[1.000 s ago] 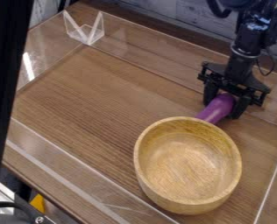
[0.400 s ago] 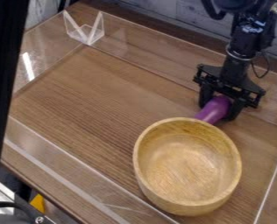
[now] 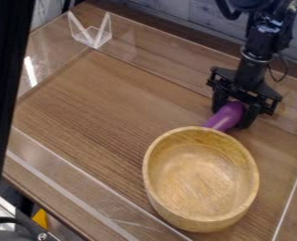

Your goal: Put the purple eggplant in the brown bowl

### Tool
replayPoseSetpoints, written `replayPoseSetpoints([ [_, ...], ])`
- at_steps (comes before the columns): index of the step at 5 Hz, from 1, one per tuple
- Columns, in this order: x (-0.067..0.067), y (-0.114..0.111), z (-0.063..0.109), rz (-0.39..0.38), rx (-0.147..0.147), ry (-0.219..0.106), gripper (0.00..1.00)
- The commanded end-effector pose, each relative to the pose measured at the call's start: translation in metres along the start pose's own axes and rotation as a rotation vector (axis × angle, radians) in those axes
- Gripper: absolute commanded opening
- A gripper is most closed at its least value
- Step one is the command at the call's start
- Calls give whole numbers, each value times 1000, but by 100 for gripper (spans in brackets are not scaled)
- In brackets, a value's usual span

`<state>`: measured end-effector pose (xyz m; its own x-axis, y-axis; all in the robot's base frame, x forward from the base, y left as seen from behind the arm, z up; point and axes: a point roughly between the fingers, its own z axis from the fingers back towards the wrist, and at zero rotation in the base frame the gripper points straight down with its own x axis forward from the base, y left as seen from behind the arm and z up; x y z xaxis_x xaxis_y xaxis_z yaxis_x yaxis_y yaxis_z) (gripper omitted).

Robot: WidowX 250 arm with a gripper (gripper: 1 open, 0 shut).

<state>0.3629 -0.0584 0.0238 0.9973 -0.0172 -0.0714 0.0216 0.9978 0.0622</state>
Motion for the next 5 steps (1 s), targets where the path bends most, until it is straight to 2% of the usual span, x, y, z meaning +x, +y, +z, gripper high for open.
replayPoseSetpoints([
  [1, 10, 3, 11, 47, -17, -46, 0],
  [2, 11, 2, 8, 89, -24, -39, 0],
  [3, 8, 1, 5, 32, -23, -35, 0],
  [5, 7, -14, 11, 1, -24, -30, 0],
])
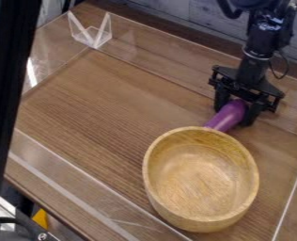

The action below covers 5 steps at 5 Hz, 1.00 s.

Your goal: Put the purple eggplant in the brown bowl

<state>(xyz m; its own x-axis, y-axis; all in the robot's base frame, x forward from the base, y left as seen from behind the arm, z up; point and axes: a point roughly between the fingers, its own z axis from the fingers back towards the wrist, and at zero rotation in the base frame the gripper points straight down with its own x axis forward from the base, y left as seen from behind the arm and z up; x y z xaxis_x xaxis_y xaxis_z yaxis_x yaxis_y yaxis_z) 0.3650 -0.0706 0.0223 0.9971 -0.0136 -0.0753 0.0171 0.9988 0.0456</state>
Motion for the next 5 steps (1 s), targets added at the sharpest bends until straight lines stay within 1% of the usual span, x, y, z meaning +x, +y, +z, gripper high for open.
replayPoseSetpoints([
  [1, 4, -2, 19, -17, -8, -32, 0],
  [2, 4, -2, 27, -31, -8, -30, 0],
  [4, -6, -1, 38, -4, -12, -24, 0],
  [5, 0, 1, 40, -46, -11, -24, 0],
])
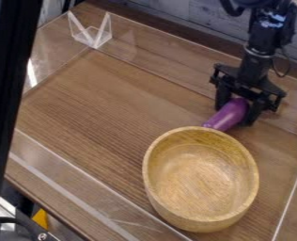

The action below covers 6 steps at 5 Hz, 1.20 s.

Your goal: Put the purple eggplant in the brown bowl

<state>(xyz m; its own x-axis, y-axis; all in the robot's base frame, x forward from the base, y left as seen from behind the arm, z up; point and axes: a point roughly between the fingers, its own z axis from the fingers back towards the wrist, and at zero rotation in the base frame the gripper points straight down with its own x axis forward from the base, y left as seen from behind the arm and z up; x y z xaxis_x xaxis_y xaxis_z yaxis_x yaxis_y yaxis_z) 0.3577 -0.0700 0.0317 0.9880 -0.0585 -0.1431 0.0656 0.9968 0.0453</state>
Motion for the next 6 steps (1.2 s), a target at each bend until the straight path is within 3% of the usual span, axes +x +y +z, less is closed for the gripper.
replayPoseSetpoints([
  [1, 11, 4, 37, -38, -11, -93, 0],
  [3, -6, 5, 64, -144, -5, -98, 0],
  [4, -25, 11, 81, -174, -7, -109, 0],
  [5, -64, 16, 91, -204, -12, -109, 0],
  [6, -102, 10, 88, -122, -34, -88, 0],
])
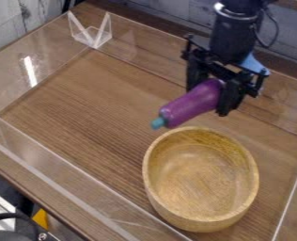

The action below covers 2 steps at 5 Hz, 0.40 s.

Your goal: Put the purple eggplant in the brown bowl

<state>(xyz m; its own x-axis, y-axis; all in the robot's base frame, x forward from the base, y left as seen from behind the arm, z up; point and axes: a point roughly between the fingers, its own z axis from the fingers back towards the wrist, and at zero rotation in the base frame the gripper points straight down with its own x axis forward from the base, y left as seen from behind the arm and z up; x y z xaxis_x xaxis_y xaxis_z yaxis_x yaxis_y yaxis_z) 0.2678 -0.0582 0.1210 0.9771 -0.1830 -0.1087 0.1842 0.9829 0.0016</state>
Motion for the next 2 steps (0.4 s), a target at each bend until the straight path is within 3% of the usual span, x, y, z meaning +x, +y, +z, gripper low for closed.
replayPoseSetpoints([
  [1, -30, -16, 12, 58, -24, -29, 0],
  [2, -44, -19, 4, 28, -29, -19, 0],
])
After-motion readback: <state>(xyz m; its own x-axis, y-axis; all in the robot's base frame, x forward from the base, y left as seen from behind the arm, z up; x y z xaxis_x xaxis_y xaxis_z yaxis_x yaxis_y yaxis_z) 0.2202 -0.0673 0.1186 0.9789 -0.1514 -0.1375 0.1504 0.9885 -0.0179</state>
